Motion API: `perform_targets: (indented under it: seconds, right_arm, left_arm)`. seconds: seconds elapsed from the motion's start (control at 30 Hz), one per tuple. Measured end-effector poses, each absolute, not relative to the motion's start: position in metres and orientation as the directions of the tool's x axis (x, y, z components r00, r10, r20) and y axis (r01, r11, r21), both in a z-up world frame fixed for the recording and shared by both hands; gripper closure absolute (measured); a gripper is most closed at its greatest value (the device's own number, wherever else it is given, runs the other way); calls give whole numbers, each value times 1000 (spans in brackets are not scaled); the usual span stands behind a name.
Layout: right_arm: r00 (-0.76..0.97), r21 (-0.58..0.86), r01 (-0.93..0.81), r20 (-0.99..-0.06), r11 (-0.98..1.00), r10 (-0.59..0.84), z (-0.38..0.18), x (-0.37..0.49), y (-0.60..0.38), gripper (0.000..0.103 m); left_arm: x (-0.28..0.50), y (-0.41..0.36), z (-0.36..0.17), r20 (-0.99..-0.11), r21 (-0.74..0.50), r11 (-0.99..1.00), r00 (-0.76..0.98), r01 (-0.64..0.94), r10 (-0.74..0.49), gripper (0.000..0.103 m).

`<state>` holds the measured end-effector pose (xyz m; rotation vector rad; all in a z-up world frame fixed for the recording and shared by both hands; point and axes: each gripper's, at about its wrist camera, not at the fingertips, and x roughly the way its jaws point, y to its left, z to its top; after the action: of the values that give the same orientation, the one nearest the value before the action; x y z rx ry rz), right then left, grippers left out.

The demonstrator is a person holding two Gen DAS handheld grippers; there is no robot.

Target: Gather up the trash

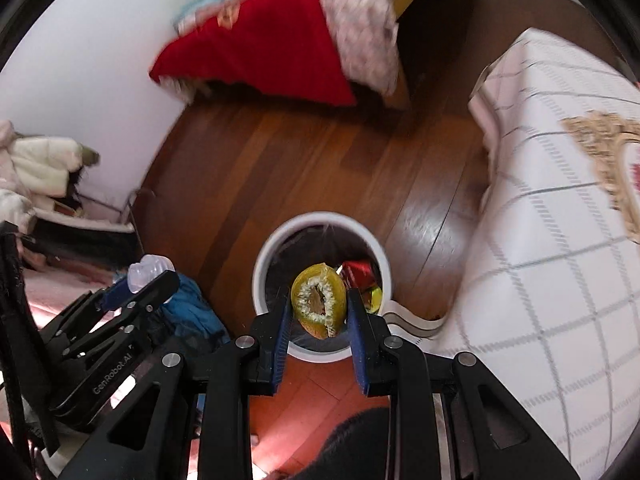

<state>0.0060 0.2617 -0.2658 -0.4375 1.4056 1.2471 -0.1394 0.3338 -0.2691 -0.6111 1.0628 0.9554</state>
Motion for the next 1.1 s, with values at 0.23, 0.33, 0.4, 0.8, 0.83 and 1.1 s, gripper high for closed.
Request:
perform_targets:
  seconds: [0.23, 0.33, 0.4, 0.8, 0.83, 1.1]
  right_arm:
    - [-357, 425, -820, -903, 383, 238, -359, 0, 310, 75]
    - [-354, 407, -832, -913, 378, 204, -382, -4, 323, 75]
    - [-350, 399, -836, -916, 377, 194, -393, 0, 329, 74]
    - [-348, 389, -862, -920, 324, 180, -408, -9, 344, 33]
    - [-335, 379, -868, -924, 321, 186, -405, -8, 342, 31]
    - [-219, 275, -917, -952, 289, 214, -361, -11, 320, 0]
  left_arm:
    - [-133, 363, -337, -961, -46, 451, 163, -891, 223, 66]
    - [-134, 369, -355, -969, -75, 444, 171, -893, 179, 66]
    - [-136, 373, -365, -973, -88, 427, 169, -900, 154, 66]
    - [-156, 376, -356, -975, -102, 357, 164, -928, 147, 8]
    - [-158, 375, -353, -976, -81, 357, 147, -931, 162, 3]
    - [-185, 357, -312, -962, 9, 341, 85, -940, 261, 1]
